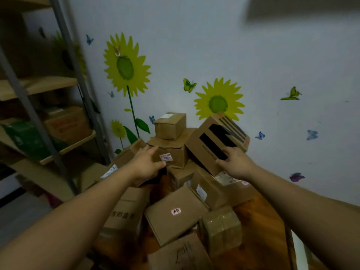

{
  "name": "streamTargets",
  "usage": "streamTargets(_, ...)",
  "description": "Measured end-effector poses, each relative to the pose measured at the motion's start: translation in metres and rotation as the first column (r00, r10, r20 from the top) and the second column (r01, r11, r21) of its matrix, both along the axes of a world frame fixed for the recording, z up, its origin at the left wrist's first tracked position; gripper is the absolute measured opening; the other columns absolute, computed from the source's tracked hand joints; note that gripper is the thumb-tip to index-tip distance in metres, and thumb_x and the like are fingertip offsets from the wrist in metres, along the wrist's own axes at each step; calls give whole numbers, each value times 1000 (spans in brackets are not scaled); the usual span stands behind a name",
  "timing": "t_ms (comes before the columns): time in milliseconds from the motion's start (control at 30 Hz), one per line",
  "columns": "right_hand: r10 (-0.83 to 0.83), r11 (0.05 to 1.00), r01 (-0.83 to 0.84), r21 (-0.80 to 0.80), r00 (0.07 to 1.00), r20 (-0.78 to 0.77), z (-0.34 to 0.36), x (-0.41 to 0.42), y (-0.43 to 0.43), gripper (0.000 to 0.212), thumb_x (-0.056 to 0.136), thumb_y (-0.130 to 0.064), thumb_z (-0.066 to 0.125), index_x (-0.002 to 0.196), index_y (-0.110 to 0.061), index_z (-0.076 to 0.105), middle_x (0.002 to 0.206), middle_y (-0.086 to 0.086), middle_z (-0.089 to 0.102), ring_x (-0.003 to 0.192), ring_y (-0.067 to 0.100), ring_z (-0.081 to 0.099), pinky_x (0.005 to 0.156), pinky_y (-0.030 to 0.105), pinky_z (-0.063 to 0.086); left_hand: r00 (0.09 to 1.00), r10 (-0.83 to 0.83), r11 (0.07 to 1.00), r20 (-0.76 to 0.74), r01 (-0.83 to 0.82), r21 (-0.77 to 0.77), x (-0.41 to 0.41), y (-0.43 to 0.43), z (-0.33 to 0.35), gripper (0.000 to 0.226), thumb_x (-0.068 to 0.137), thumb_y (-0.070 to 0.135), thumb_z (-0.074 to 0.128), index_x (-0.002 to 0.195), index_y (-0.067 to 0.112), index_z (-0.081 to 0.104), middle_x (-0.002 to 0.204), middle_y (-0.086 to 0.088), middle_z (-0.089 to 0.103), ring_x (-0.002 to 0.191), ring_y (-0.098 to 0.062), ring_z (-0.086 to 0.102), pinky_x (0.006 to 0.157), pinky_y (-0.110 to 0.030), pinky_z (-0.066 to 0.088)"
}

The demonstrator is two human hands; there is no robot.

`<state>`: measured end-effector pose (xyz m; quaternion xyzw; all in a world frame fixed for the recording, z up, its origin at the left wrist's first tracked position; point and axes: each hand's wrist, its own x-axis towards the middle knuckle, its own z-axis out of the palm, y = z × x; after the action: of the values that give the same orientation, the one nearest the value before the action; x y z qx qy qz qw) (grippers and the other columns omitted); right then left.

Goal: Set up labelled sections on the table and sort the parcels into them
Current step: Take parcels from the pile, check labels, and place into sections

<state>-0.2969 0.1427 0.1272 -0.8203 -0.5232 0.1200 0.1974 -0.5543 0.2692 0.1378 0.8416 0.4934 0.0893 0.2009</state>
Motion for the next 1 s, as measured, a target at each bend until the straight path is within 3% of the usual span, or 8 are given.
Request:
streamTargets(133, -46, 995, 34, 89, 991, 127, 8, 27, 36, 64, 92, -49, 51, 145, -19, 33, 146, 10, 37, 134, 28, 32, 108, 38, 26, 1000, -29, 999, 11, 30, -29, 36, 31, 8, 82, 86, 53, 57, 151, 26, 15, 160, -2, 7, 146, -24, 7, 119, -42, 12)
streamTargets(333, -179, 978, 173, 114, 983, 47, -7, 84, 64, 67, 90, -55, 49, 143, -16, 37, 141, 16, 38, 131, 34, 34, 107, 41, 35, 994, -76, 991, 76, 83, -102, 113, 70, 22, 76, 89, 50, 54, 151, 27, 17, 159, -4, 11, 144, -26, 17, 116, -39, 20)
streamTargets(467, -261, 957, 281, 72, 943, -207, -28, 105, 65, 68, 92, -63, 35, 145, -21, 34, 145, 19, 33, 131, 37, 37, 109, 41, 32, 963, -133, 967, 234, 178, -180, 168, 78, 23, 73, 90, 45, 55, 151, 21, 21, 156, -5, 21, 140, -24, 28, 112, -34, 25)
streamTargets(600, -314, 901, 420, 108, 804, -505, -42, 112, 65, 80, 85, -77, 26, 147, -27, 30, 146, 13, 41, 131, 33, 41, 109, 46, 34, 946, -172, 944, 274, 237, -228, 212, 80, 19, 79, 90, 56, 48, 152, 29, 6, 160, -2, 6, 146, -23, 12, 116, -37, 17)
streamTargets(700, -318, 834, 536, 133, 664, -677, -42, 113, 63, 62, 97, -55, 32, 148, -19, 31, 121, 5, 56, 109, 24, 54, 98, 38, 39, 922, -167, 908, 349, 282, -310, 229, 78, 14, 72, 91, 57, 43, 150, 26, 18, 149, 3, 34, 136, -21, 35, 101, -26, 30)
streamTargets(767, -304, 798, 578, 170, 629, -715, -37, 110, 59, 52, 98, -47, 38, 142, -19, 38, 126, 6, 55, 110, 26, 54, 100, 43, 43, 911, -145, 909, 387, 277, -310, 231, 76, 12, 64, 93, 57, 38, 145, 22, 30, 141, 2, 44, 130, -21, 42, 95, -26, 31)
streamTargets(867, -261, 755, 592, 282, 665, -699, -23, 99, 47, 41, 98, -38, 46, 136, -24, 39, 127, 2, 54, 112, 24, 54, 99, 45, 45, 867, -80, 897, 493, 278, -343, 219, 70, 15, 54, 96, 57, 26, 133, 21, 43, 125, 4, 50, 122, -20, 45, 95, -32, 33)
streamTargets(1000, -163, 697, 564, 443, 726, -668, 1, 74, 29, 64, 93, -22, 60, 146, -27, 24, 130, -2, 49, 122, 22, 51, 101, 42, 46, 768, 30, 871, 640, 294, -393, 199, 62, 27, 54, 93, 62, 29, 123, 23, 50, 115, -1, 61, 106, -18, 56, 95, -37, 40)
